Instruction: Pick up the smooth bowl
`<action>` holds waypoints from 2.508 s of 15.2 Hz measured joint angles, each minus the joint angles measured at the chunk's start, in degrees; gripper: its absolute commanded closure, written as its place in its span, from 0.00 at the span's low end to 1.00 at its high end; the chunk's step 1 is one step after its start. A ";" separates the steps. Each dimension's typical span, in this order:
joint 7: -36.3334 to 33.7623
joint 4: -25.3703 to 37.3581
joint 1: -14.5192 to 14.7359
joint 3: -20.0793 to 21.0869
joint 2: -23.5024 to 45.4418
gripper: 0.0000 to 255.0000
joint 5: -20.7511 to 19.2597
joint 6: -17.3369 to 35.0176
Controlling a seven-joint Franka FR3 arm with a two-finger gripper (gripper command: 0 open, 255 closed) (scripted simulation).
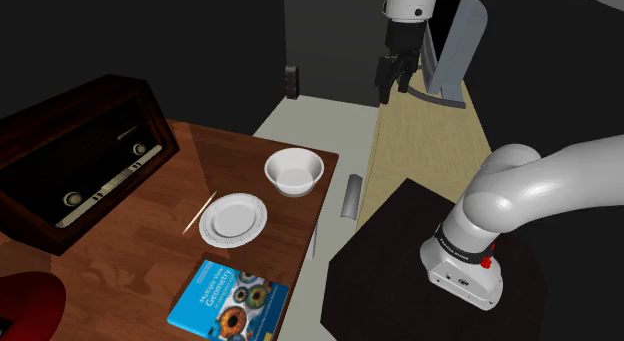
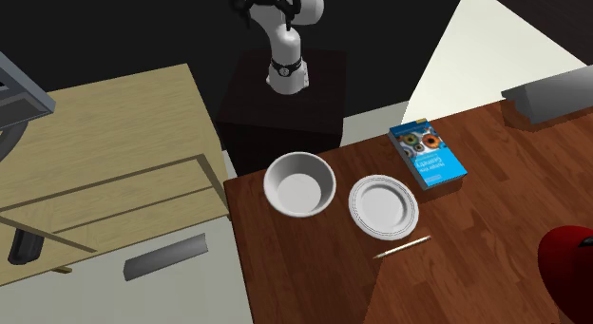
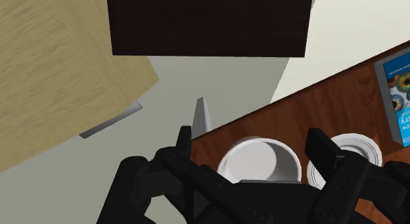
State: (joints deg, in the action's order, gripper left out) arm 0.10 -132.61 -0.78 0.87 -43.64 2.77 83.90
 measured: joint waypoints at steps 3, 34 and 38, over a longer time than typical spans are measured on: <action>0.03 -1.57 -0.12 -0.35 0.89 0.00 0.50 2.73; 18.65 -2.98 3.42 -5.61 50.59 0.00 31.20 58.63; 20.92 -3.01 3.30 -5.10 53.08 0.00 33.47 60.79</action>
State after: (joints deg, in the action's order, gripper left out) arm 21.01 -135.62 2.53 -4.22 9.44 36.24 144.69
